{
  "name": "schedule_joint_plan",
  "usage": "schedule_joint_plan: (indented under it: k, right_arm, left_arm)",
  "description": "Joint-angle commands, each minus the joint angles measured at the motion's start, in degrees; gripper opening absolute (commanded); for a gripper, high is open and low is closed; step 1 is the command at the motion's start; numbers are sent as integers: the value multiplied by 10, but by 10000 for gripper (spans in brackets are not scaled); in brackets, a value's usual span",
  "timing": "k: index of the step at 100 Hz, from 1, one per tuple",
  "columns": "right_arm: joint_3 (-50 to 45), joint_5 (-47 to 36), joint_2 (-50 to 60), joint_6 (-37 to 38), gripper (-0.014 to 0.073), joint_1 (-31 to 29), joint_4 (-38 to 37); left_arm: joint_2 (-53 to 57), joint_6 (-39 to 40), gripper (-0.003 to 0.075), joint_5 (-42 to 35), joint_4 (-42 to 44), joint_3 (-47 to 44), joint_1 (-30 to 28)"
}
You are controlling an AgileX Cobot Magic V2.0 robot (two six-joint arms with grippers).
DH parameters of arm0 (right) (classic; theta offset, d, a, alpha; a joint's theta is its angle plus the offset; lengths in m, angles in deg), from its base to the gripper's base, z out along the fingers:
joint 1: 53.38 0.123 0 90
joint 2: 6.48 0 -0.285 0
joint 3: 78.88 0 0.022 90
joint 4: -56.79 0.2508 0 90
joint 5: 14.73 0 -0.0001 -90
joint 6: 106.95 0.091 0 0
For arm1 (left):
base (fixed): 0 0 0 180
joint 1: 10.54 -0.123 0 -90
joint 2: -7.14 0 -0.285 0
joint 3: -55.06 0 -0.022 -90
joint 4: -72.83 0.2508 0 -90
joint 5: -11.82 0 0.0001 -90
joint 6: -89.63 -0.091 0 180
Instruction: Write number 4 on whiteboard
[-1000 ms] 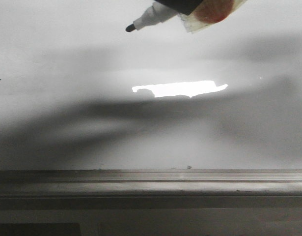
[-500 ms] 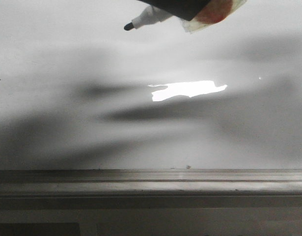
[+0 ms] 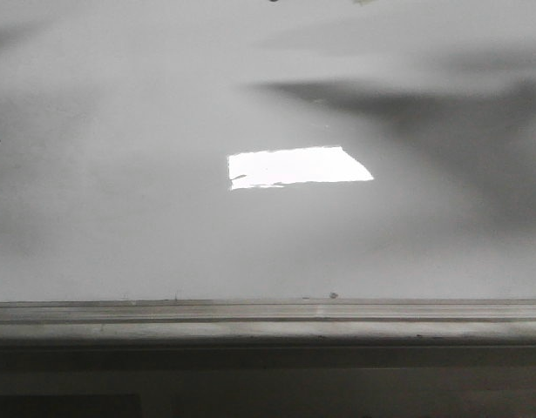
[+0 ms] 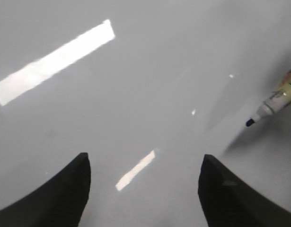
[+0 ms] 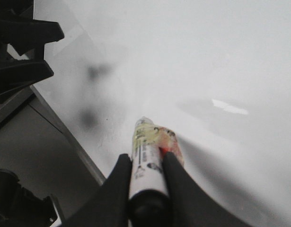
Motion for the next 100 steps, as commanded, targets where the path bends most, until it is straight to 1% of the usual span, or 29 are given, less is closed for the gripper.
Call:
schedule_joint_plan:
  k: [1, 10, 20, 27, 32, 38, 53, 71, 82, 100]
  right_arm:
    - [17, -46, 9, -32, -60, 29, 52]
    - [17, -108, 4, -46, -60, 71, 53]
    - [17, -172, -7, -55, -60, 113, 53]
    - [17, -210, -16, -56, -60, 131, 53]
    - [17, -221, -25, -56, -60, 138, 52]
    - [17, -218, -36, -56, -60, 140, 52]
    - [17, -173, -64, -56, -60, 141, 50]
    - [17, -139, -82, -56, -60, 141, 42]
    - [17, -150, -79, -51, -49, 141, 26]
    - [16, -201, -60, -17, -49, 141, 4]
  left_arm:
    - [37, 7, 440, -84, -49, -21, -22]
    - [64, 7, 440, -110, -59, -47, -30]
    - [75, 7, 440, -114, -59, -55, -30]
    - [75, 7, 440, -114, -59, -55, -30]
    - [75, 7, 440, -115, -59, -55, -30]
    - [74, 7, 440, -116, -59, -55, -30]
    - [74, 7, 440, -118, -59, -55, -30]
    - [74, 7, 440, -121, -59, -55, -30]
    - [74, 7, 440, -121, -59, -55, -30]
    - [74, 7, 440, -122, -59, -55, -30]
